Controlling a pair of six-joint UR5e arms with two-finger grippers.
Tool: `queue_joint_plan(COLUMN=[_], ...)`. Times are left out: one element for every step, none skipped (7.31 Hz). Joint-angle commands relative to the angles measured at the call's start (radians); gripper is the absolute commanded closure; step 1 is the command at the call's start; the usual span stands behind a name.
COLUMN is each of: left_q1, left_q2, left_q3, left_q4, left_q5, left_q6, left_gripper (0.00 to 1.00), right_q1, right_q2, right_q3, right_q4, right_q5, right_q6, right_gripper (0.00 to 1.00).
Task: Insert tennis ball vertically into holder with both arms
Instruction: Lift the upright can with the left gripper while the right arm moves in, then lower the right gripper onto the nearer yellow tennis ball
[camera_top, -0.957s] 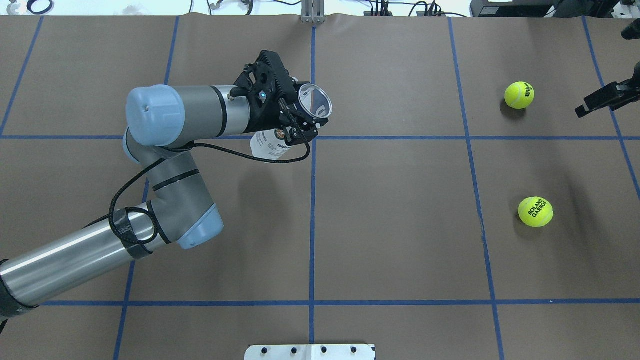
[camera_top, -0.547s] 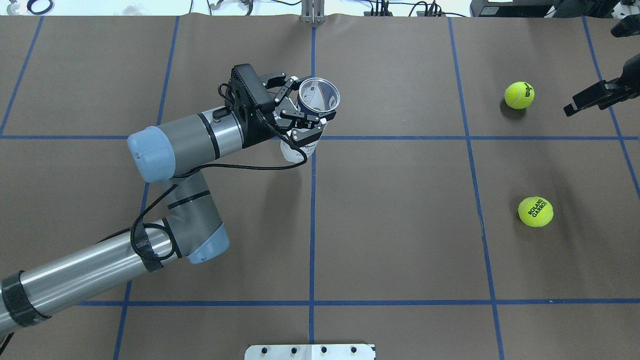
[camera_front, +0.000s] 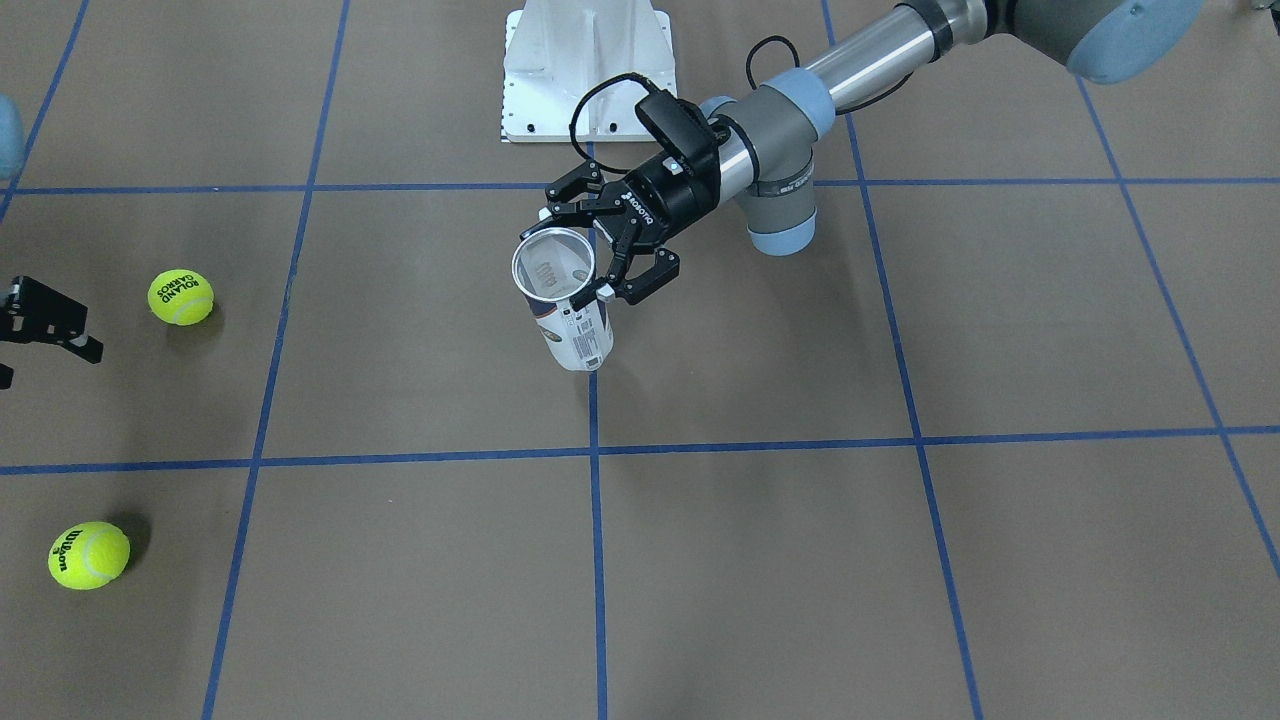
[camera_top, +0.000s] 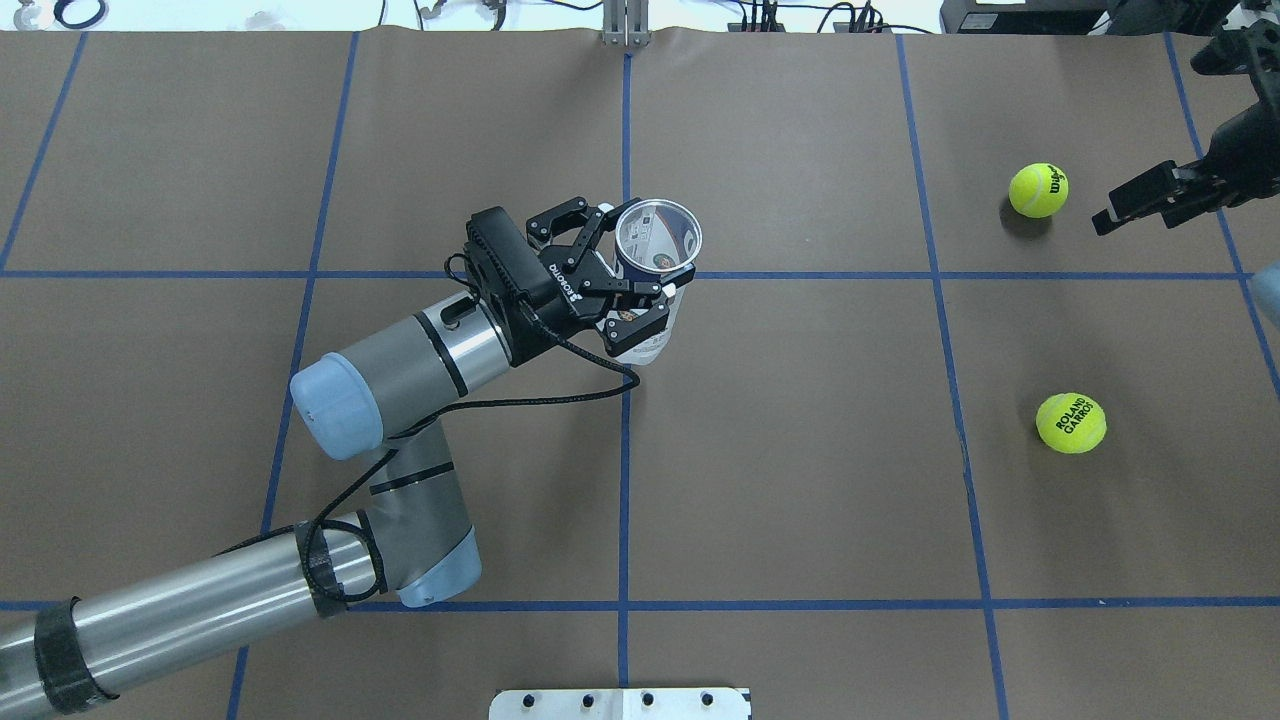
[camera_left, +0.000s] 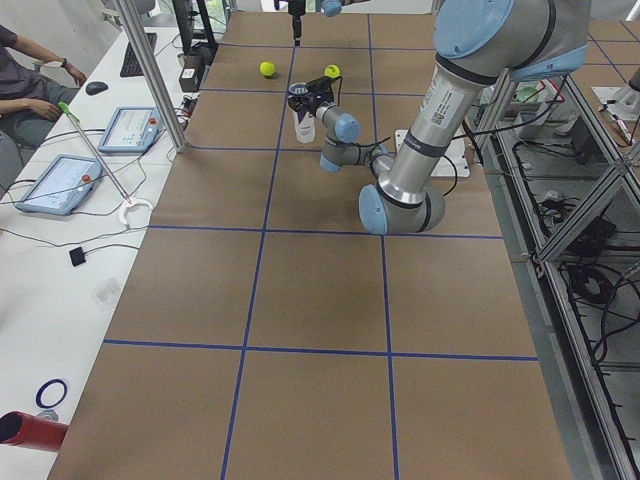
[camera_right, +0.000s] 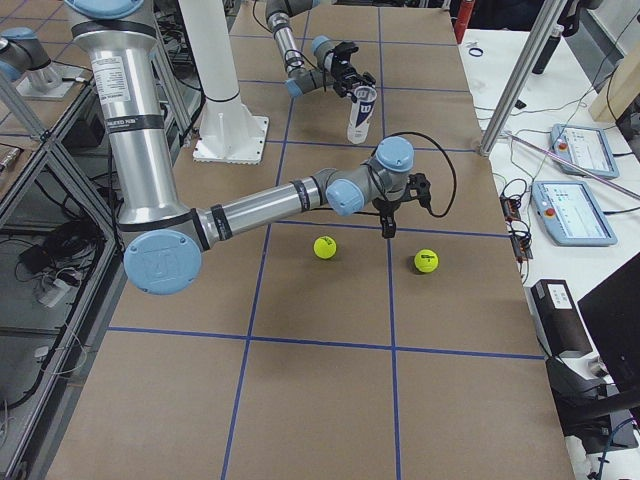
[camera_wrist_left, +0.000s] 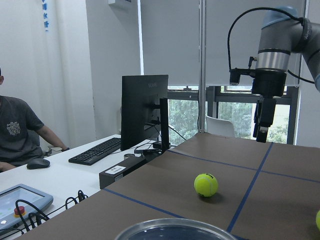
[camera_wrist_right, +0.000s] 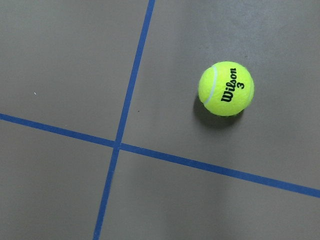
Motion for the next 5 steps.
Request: queue_joint_plan(left_q1=[0.01,0.01,0.01,0.008,0.008], left_q2=[-0.002,-0.005,-0.005,-0.005,-0.002], left_q3=[0.009,0.01,0.01,0.01,0.01], left_q4=[-0.014,-0.013,-0.013,-0.013,-0.014], left_q5=[0.01,0.011,0.011,0.011,0.011], left_q6=[0.001,0.001,0.001,0.001,0.003], left_gripper=[0.15,0.15,0.15,0.15,0.15], right_q1=[-0.145,-0.162,-0.175,-0.216,-0.256], right_q2=[-0.046,-0.098,-0.141,-0.162,-0.173], right_q3=[0.053,0.09,0.134,0.145,0.146], right_q4=[-0.001,-0.001,-0.003,-0.003,-0.003], right_q5=[-0.146,-0.159,-0.156,-0.159,-0.176], right_q6=[0.094,0.085,0.087,0.088,0.088], right_gripper=[0.0,0.0,0.01,0.01,0.01])
